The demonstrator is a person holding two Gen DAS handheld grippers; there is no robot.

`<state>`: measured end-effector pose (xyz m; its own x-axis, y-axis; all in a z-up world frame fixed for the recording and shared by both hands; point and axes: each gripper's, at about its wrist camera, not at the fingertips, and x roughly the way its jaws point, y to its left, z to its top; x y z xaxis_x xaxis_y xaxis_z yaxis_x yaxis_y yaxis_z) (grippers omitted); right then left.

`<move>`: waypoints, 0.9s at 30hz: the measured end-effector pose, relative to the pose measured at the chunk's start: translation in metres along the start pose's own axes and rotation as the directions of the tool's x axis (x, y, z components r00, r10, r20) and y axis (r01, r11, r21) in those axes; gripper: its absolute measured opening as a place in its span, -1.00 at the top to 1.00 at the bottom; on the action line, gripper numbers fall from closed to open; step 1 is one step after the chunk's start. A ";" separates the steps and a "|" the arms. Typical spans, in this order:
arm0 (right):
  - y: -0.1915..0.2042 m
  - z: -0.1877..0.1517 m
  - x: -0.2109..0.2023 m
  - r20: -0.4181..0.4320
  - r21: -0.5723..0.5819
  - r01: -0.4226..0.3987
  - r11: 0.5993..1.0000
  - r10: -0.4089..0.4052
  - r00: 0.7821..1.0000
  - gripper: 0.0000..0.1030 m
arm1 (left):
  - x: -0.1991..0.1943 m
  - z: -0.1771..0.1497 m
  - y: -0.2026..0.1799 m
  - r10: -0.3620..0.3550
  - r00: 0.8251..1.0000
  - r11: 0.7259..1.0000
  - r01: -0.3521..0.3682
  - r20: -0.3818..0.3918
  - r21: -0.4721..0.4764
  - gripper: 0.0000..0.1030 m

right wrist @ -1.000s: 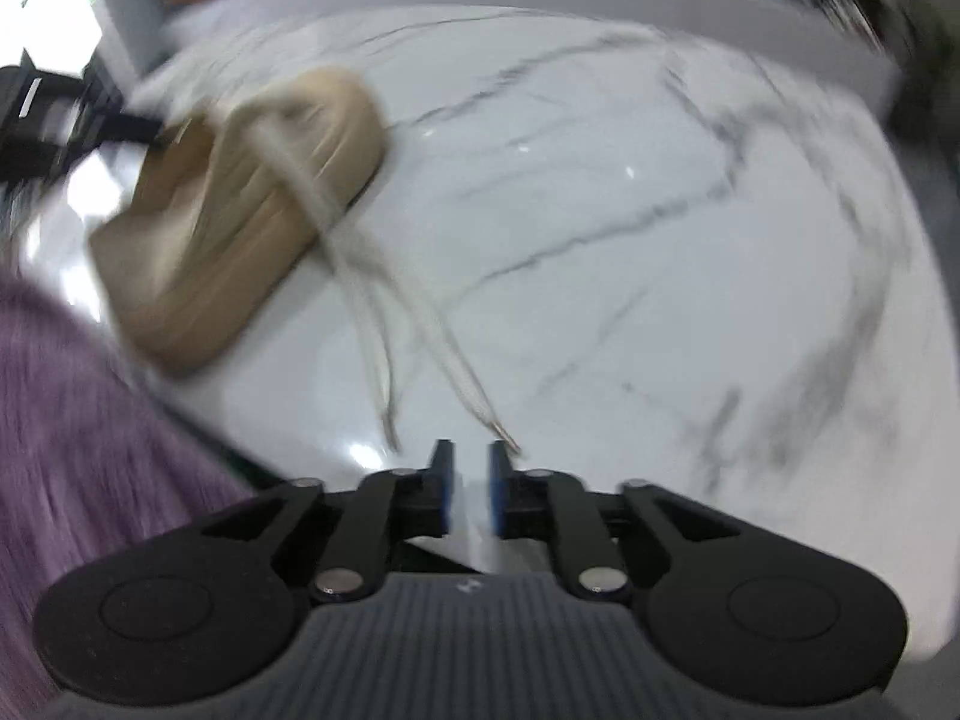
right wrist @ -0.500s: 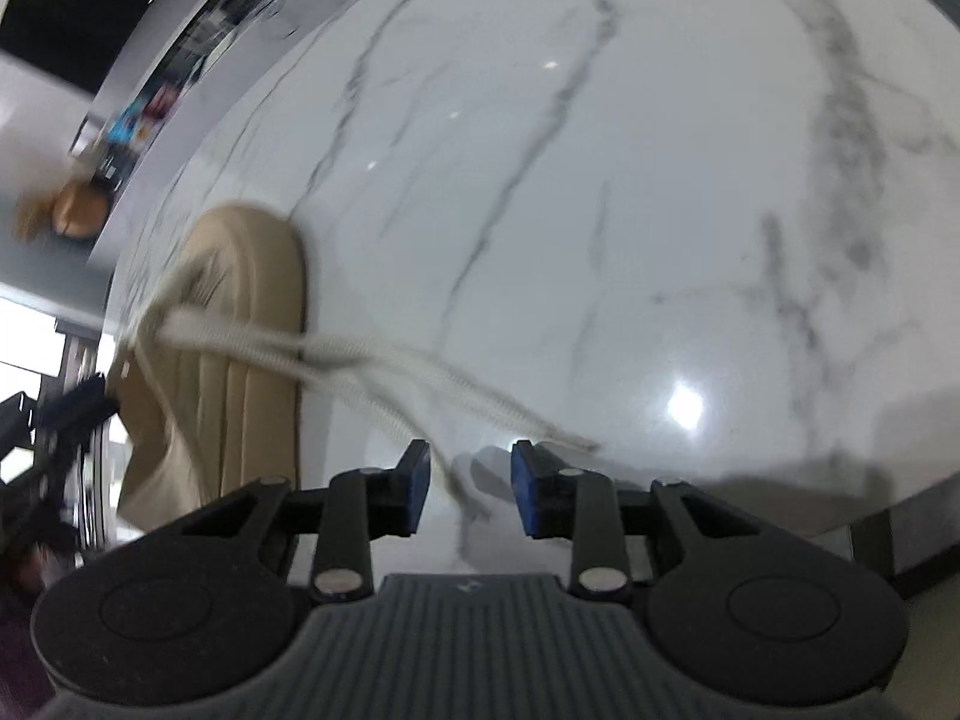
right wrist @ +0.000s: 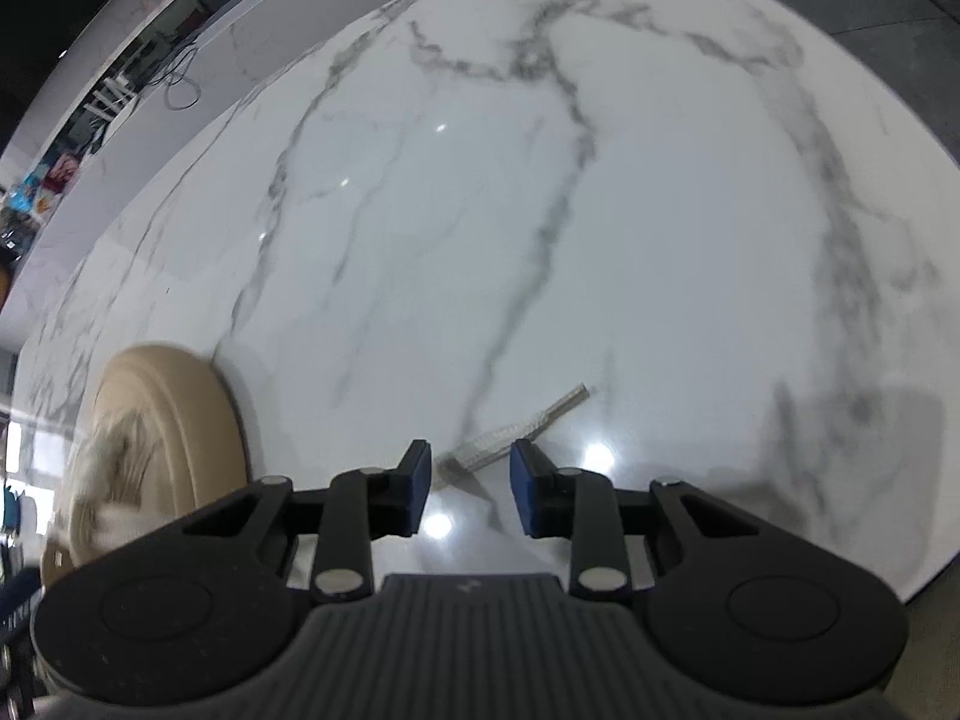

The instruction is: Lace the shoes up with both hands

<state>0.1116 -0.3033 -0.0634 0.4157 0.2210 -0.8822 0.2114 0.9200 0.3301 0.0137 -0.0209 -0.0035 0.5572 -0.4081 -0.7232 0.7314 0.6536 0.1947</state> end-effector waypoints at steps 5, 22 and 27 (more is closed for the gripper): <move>0.027 0.009 0.013 0.053 -0.107 0.115 0.988 -0.109 0.993 0.56 | 0.001 -0.002 0.004 -0.008 1.000 1.000 0.008 0.009 -0.013 0.74; 0.046 0.017 0.029 0.105 -0.337 0.169 0.926 -0.141 0.984 0.94 | 0.001 -0.008 0.011 -0.046 0.999 0.997 0.047 0.017 -0.062 0.74; 0.054 0.004 0.005 0.162 -0.500 0.117 0.858 -0.040 0.986 0.94 | 0.002 -0.009 0.013 -0.047 0.999 0.996 0.047 0.010 -0.072 0.74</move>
<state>0.1290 -0.2534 -0.0488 0.5444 0.1287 -0.8289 -0.2125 0.9771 0.0121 0.0212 -0.0075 -0.0086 0.5265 -0.4446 -0.7246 0.7266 0.6779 0.1120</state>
